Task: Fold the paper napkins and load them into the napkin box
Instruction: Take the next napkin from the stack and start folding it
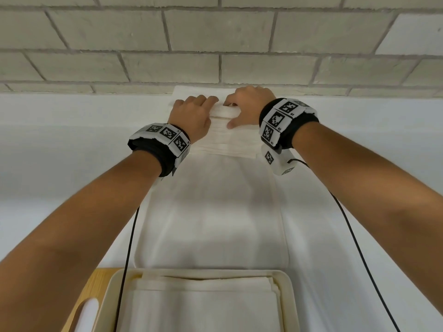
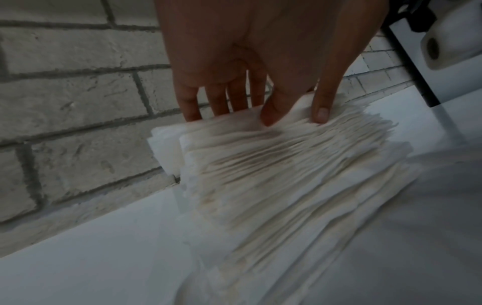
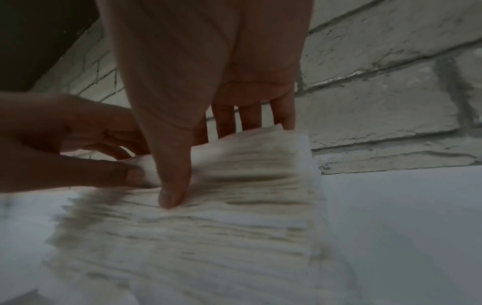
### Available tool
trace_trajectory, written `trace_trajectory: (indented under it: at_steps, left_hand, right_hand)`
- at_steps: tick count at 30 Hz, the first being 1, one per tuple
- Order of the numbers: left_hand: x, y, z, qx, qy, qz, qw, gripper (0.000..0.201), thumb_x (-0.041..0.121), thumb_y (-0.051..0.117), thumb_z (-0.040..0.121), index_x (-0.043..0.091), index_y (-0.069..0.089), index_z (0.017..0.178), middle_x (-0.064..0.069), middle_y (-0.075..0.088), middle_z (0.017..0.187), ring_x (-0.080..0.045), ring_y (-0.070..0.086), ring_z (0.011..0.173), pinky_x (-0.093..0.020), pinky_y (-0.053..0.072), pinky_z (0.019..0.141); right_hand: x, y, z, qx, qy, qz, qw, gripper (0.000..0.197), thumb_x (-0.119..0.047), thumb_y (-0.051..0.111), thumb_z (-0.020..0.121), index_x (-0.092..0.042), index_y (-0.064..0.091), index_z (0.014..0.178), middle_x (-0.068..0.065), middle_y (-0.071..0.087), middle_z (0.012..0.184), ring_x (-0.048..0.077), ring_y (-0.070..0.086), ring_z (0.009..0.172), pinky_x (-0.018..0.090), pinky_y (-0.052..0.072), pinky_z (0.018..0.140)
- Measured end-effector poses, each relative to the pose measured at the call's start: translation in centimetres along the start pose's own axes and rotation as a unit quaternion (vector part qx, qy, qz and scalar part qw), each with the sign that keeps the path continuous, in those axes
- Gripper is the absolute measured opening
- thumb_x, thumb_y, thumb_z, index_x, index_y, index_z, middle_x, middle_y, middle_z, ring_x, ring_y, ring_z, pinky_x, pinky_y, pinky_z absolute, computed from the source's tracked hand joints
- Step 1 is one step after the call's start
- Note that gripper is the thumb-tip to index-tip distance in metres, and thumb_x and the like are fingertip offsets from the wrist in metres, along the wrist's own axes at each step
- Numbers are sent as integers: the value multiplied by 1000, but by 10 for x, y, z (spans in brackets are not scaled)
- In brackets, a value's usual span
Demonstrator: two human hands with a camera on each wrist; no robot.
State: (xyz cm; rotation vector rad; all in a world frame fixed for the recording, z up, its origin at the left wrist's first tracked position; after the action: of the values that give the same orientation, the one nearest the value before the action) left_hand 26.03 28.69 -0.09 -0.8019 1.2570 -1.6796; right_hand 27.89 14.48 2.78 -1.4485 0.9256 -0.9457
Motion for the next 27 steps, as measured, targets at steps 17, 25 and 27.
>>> trace_trajectory:
  at_steps: [17, 25, 27]
  left_hand:
    - [-8, -3, 4, -3, -17, -53, 998, 44, 32, 51, 94, 16, 48, 135, -8, 55, 128, -29, 50, 118, -40, 34, 97]
    - [-10, -5, 7, 33, -68, -116, 990, 31, 24, 51, 93, 18, 60, 122, -5, 61, 118, -28, 55, 109, -42, 40, 95]
    - [-10, -7, 7, 46, -82, -131, 987, 31, 25, 51, 93, 20, 61, 122, -4, 61, 119, -27, 54, 111, -42, 38, 98]
  right_hand:
    - [6, -1, -2, 32, -27, -15, 999, 40, -35, 44, 95, -23, 50, 133, 12, 58, 123, 32, 53, 112, 36, 41, 87]
    - [4, 1, -4, 51, -46, -38, 997, 52, -48, 54, 88, -26, 46, 134, 4, 56, 124, 27, 53, 113, 37, 41, 86]
    - [4, 0, -2, 65, -48, -49, 996, 42, -32, 52, 91, -22, 48, 132, 6, 57, 122, 29, 54, 110, 35, 41, 81]
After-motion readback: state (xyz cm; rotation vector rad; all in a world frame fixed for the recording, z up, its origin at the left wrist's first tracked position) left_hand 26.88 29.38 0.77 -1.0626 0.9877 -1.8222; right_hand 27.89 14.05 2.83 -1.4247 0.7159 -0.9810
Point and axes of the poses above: each hand's wrist, its own z-axis towards the middle knuckle, its own y-axis out of the palm, x = y × z, the point moved 3 cm from there along z, towards the middle knuckle
